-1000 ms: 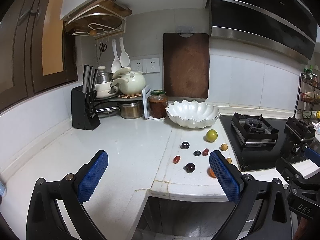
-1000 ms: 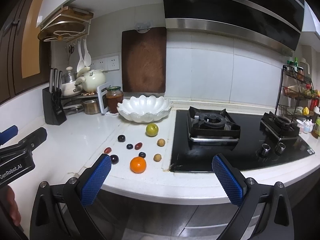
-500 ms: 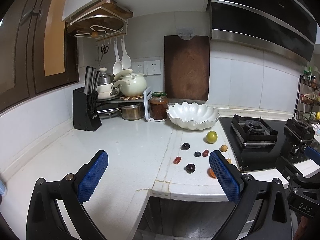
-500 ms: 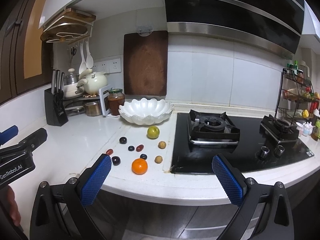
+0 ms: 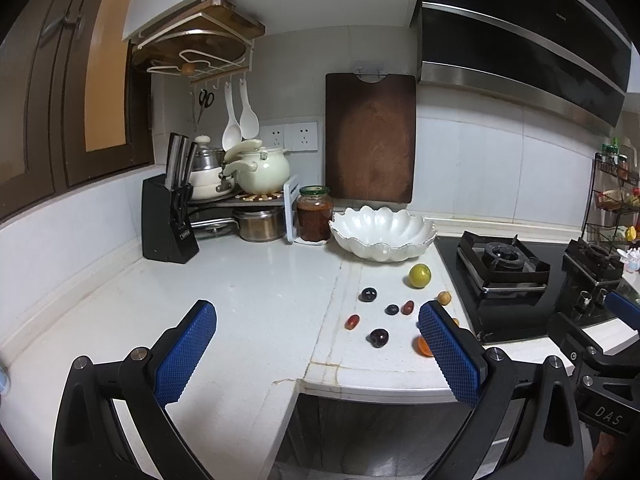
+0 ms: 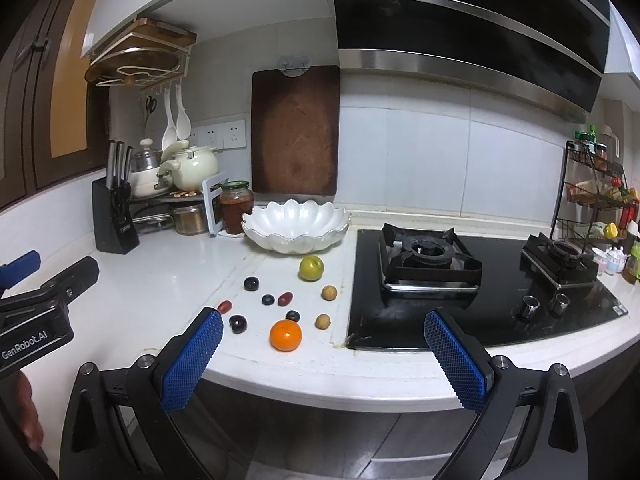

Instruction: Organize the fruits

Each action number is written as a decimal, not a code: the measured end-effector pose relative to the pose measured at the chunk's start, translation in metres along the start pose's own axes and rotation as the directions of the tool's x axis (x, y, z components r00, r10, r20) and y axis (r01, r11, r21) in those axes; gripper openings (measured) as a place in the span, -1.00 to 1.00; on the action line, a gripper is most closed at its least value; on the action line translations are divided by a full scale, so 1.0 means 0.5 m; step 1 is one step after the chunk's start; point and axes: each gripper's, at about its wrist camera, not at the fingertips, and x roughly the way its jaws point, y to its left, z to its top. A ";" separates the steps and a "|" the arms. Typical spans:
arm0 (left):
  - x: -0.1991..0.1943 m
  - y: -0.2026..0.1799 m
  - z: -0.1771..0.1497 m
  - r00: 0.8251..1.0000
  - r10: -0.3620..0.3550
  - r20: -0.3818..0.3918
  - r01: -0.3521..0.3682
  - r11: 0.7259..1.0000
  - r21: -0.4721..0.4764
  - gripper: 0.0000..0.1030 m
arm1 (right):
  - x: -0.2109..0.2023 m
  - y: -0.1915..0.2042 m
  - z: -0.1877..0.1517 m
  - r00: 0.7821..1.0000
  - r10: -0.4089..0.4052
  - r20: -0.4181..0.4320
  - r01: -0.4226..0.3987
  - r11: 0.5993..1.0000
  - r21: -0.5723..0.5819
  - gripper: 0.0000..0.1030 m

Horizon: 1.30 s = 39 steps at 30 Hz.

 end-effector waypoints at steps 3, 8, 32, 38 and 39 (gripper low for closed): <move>0.000 0.003 0.002 1.000 -0.005 0.000 0.005 1.000 0.002 1.00 | -0.001 0.002 0.001 1.000 0.000 0.001 0.000 1.000 0.001 0.99; 0.000 0.008 0.002 1.000 -0.008 0.002 0.008 1.000 0.003 1.00 | -0.003 0.006 0.003 1.000 -0.002 0.005 0.002 1.000 0.000 0.99; 0.026 0.011 0.009 0.999 -0.036 -0.021 0.036 0.999 0.013 1.00 | 0.009 0.013 0.017 1.000 -0.001 -0.004 0.001 1.000 0.007 0.99; 0.066 0.004 -0.001 0.997 -0.048 -0.058 0.050 0.998 0.039 1.00 | 0.037 0.012 0.008 0.999 0.004 -0.037 -0.003 1.000 0.019 0.99; 0.075 0.002 -0.004 0.996 -0.055 -0.065 0.058 0.997 0.046 1.00 | 0.046 0.012 0.006 0.999 0.004 -0.045 -0.003 1.000 0.022 0.98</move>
